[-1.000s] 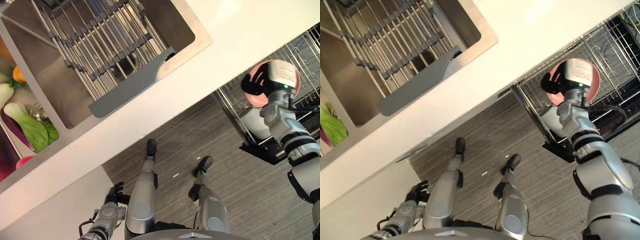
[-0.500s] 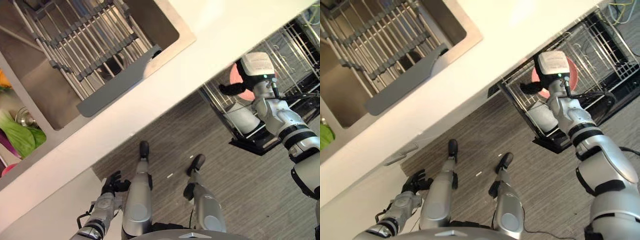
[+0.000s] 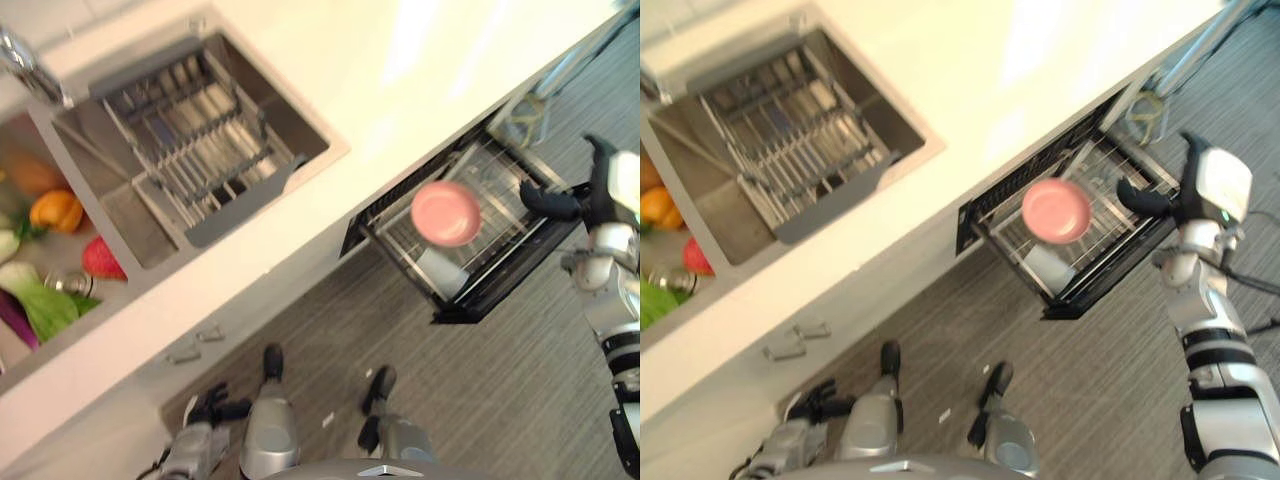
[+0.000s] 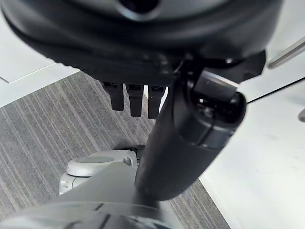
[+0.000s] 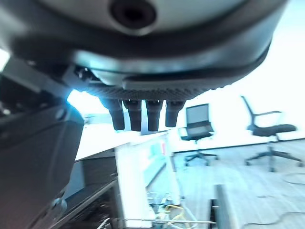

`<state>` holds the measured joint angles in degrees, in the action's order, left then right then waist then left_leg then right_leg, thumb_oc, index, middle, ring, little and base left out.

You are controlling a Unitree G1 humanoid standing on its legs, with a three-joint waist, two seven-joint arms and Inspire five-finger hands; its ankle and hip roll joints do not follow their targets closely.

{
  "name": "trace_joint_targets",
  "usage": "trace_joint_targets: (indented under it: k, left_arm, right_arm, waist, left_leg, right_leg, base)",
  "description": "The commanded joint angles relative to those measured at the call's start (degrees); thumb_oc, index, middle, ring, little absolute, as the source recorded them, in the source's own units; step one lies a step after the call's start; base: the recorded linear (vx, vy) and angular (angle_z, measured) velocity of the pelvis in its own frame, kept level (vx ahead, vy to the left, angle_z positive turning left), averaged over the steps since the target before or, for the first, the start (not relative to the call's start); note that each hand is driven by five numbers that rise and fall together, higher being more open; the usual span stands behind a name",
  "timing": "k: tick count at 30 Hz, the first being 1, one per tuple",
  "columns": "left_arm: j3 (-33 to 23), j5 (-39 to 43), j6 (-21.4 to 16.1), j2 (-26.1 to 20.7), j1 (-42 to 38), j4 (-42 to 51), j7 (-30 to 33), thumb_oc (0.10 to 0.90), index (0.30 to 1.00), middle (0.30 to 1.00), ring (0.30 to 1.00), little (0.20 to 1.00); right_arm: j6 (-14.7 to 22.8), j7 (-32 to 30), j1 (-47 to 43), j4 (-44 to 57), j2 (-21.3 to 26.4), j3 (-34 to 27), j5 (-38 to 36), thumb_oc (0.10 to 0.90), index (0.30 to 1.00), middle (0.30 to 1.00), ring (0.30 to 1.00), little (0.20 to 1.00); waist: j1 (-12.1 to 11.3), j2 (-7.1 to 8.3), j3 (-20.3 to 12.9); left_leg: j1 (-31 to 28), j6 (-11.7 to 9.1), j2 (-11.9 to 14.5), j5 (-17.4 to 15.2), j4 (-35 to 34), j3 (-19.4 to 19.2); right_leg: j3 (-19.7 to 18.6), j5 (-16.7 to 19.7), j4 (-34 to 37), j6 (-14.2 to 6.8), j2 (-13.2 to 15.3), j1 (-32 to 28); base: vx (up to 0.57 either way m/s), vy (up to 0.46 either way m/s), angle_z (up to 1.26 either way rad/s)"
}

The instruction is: Place the dishes in the dishwasher.

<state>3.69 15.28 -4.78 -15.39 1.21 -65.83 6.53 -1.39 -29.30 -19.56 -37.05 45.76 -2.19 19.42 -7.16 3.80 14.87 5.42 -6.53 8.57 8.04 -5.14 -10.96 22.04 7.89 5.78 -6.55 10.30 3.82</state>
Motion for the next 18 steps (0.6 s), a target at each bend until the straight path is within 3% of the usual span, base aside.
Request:
trace_joint_targets:
  k: [1, 2, 3, 4, 8, 14, 18]
  left_arm:
    - [1.88, -3.06, 0.60, 0.75, 1.73, -4.85, -1.47, 0.800, 0.900, 0.900, 0.900, 0.900]
    - [1.49, -3.36, 0.73, 0.84, 2.40, -5.03, -1.85, 0.800, 0.900, 0.900, 0.900, 0.900]
    - [1.26, -3.58, 0.82, 0.84, 2.79, -5.48, -2.19, 0.800, 0.900, 0.900, 0.900, 0.900]
    - [0.66, -3.54, 0.94, 0.92, 3.08, -5.60, -2.46, 0.800, 0.900, 0.900, 0.900, 0.900]
    - [0.23, -3.55, 0.85, 1.30, 4.78, -5.79, -2.92, 0.800, 0.900, 0.900, 0.900, 0.900]
    - [1.09, -4.15, 0.77, 1.69, 6.81, -6.06, -4.11, 0.800, 0.900, 0.900, 0.900, 0.900]
    - [3.59, -4.10, 0.32, 2.04, 7.61, -4.74, -4.64, 0.800, 0.900, 0.900, 0.900, 0.900]
  right_arm:
    - [-1.29, -4.95, -0.64, -3.46, 7.27, -4.94, -5.54, 0.775, 0.862, 0.862, 0.862, 0.862]
    - [-1.56, -4.96, 2.04, -5.23, 7.64, -7.49, -6.15, 0.574, 0.561, 0.561, 0.561, 0.561]
    - [-1.80, -4.73, 3.67, -6.18, 7.78, -8.95, -6.31, 0.449, 0.373, 0.373, 0.373, 0.373]
    - [-2.45, -5.06, 5.56, -7.36, 8.03, -10.62, -6.22, 0.400, 0.300, 0.300, 0.300, 0.300]
    - [-3.42, -4.43, 10.94, -14.00, 8.11, -13.13, -5.70, 0.400, 0.300, 0.300, 0.300, 0.300]
    - [-3.46, -1.39, 11.27, -20.67, 6.13, -8.55, -4.39, 0.400, 0.300, 0.300, 0.300, 0.300]
    - [-2.54, 0.89, 6.91, -24.78, 4.59, -2.38, -4.70, 0.400, 0.300, 0.300, 0.300, 0.300]
  waist:
    - [0.29, -1.58, -3.43]
    - [0.49, -1.74, -4.24]
    - [0.66, -1.89, -4.87]
    - [1.06, -2.08, -5.41]
    - [1.33, -2.88, -6.93]
    - [0.90, -4.33, -7.29]
    - [-0.70, -6.42, -6.32]
  left_leg:
    - [-1.91, 0.99, 0.89, -4.45, 0.50, 0.96]
    - [-2.46, 0.90, 0.96, -4.52, 0.48, 0.97]
    - [-2.80, 0.87, 1.00, -4.60, 0.46, 0.95]
    - [-3.07, 0.81, 0.99, -4.60, 0.41, 0.88]
    - [-3.70, 0.69, 0.97, -4.45, 0.25, 1.17]
    - [-3.03, 0.50, 0.95, -3.64, 0.14, 2.01]
    - [-1.05, 0.31, 0.22, -2.63, 0.14, 3.76]
  right_leg:
    - [2.19, -6.39, -0.89, -3.08, 0.43, -4.91]
    - [2.32, -6.74, -0.85, -3.00, 0.21, -5.55]
    - [2.39, -6.98, -0.84, -2.95, 0.13, -5.97]
    - [2.55, -7.17, -0.84, -2.90, 0.08, -6.40]
    - [3.18, -7.48, -0.79, -2.78, -0.20, -7.34]
    - [4.20, -7.61, -0.78, -2.63, -0.20, -7.69]
    - [6.25, -7.38, -0.78, -2.72, 0.36, -7.52]
  base:
    - [0.06, -0.033, 0.15]
    - [0.06, -0.019, 0.08]
    - [0.07, -0.026, 0.00]
    - [0.06, -0.022, -0.04]
    - [0.02, -0.023, -0.02]
    - [-0.01, -0.033, 0.01]
    - [-0.05, -0.010, 0.14]
